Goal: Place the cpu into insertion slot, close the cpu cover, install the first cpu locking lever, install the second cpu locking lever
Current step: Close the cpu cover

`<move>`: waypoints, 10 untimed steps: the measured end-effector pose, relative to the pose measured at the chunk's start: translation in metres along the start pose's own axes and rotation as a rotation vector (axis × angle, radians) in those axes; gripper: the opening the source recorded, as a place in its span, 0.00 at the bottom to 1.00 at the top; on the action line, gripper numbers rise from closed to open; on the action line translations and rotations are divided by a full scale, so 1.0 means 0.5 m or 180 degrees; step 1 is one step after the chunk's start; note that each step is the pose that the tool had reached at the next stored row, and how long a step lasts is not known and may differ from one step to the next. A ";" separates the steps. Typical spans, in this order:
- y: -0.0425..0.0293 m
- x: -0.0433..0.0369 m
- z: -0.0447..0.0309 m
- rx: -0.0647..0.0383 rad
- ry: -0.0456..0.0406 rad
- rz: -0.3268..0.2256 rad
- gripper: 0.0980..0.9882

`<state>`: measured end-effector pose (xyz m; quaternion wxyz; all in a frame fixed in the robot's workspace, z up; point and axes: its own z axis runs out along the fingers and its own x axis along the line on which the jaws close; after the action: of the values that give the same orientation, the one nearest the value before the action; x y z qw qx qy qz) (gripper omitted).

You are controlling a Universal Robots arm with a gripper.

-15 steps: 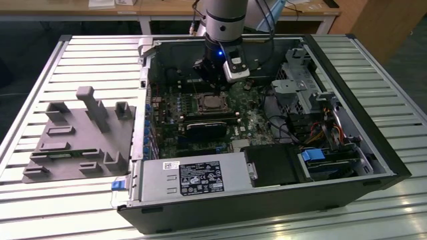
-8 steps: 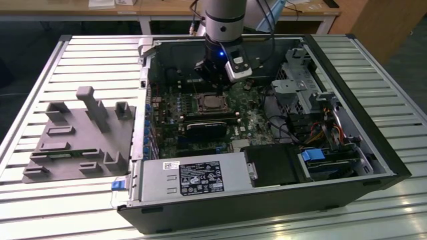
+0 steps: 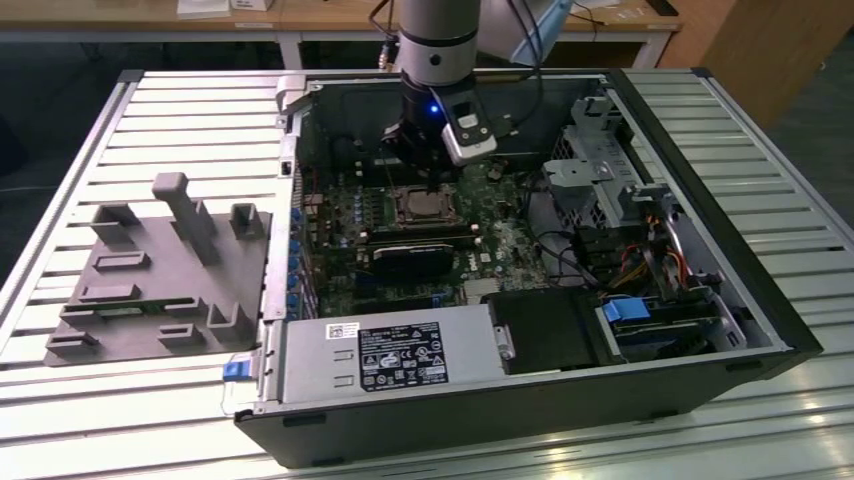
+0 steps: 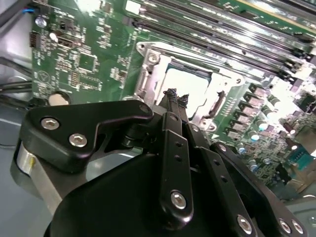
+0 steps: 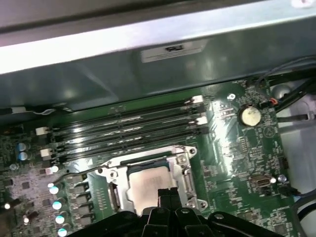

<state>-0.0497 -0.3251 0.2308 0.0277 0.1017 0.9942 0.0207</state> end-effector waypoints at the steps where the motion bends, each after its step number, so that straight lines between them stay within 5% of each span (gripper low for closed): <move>1: -0.001 0.004 0.000 -0.0002 -0.0008 0.0000 0.01; 10: -0.004 0.019 0.001 -0.0006 -0.0031 0.0001 0.01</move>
<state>-0.0592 -0.3250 0.2297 0.0326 0.1019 0.9940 0.0212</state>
